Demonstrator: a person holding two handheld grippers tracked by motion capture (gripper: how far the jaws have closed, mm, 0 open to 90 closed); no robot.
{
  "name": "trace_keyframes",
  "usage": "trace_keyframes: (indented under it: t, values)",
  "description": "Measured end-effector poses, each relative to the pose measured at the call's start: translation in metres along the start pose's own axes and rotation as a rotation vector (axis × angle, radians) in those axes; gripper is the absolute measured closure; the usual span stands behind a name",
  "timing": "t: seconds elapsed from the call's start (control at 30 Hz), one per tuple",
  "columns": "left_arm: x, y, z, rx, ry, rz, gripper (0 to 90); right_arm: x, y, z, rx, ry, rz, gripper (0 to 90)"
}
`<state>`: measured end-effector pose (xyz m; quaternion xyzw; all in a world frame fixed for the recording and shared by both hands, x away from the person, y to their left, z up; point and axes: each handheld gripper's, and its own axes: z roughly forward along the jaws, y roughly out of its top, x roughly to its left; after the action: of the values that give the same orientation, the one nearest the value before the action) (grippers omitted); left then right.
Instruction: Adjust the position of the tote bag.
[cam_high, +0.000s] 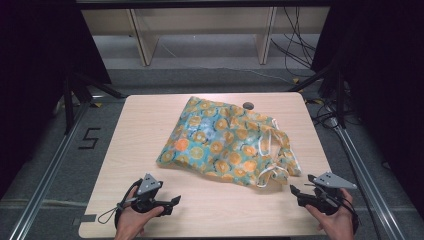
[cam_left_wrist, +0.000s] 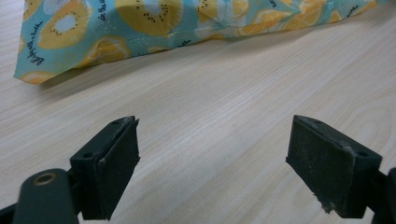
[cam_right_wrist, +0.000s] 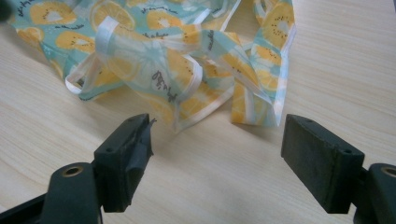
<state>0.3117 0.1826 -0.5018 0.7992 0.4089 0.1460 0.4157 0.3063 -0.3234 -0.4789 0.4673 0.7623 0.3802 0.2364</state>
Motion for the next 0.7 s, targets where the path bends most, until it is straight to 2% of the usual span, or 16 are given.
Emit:
trace_keyframes:
  t: [0.07, 0.1, 0.2, 0.3, 0.33, 0.37, 0.53, 0.57, 0.63, 0.67, 0.7]
  values:
    - [-0.0008, -0.0003, 0.0012, 0.009, -0.004, -0.013, 15.4, -0.0002, 0.0, 0.0003, 0.003, -0.008, -0.002, 25.5]
    - [-0.0007, -0.0005, 0.0012, 0.008, 0.004, 0.001, 15.5, -0.0004, 0.0001, 0.0004, 0.003, -0.01, -0.004, 25.8]
    - [-0.0007, -0.0003, 0.0016, -0.005, -0.003, 0.012, 15.7, -0.0005, 0.0002, 0.0001, 0.001, -0.013, -0.002, 26.0]
    - [0.0, -0.0007, 0.0016, -0.001, 0.013, 0.019, 15.6, -0.0004, 0.0003, 0.0003, 0.001, -0.012, -0.002, 26.0]
    - [0.0, -0.0007, 0.0016, -0.001, 0.013, 0.019, 15.6, -0.0004, 0.0003, 0.0003, 0.001, -0.012, -0.002, 26.0]
    - [-0.0002, -0.0005, 0.002, 0.005, 0.006, -0.007, 15.6, -0.0001, 0.0004, 0.0004, 0.0, -0.012, -0.002, 26.0]
    - [-0.0008, -0.0003, 0.0024, 0.007, 0.007, -0.008, 15.9, 0.0004, 0.0015, 0.0003, -0.01, -0.009, -0.01, 26.4]
    - [-0.0002, 0.0002, 0.0024, 0.008, 0.006, 0.006, 16.0, 0.0008, 0.0019, -0.0003, -0.015, 0.002, 0.003, 26.5]
    - [-0.0005, 0.0002, 0.0024, 0.005, 0.008, 0.005, 16.2, 0.0009, 0.0021, -0.0002, -0.015, 0.002, 0.003, 26.5]
    - [-0.0006, -0.0004, 0.0029, 0.0, 0.004, -0.009, 17.7, 0.0012, 0.0026, -0.0009, -0.012, 0.004, 0.002, 26.5]
    - [0.0001, 0.0001, 0.002, 0.01, 0.006, 0.001, 18.8, 0.0016, 0.0032, -0.0011, -0.014, 0.005, -0.001, 26.5]
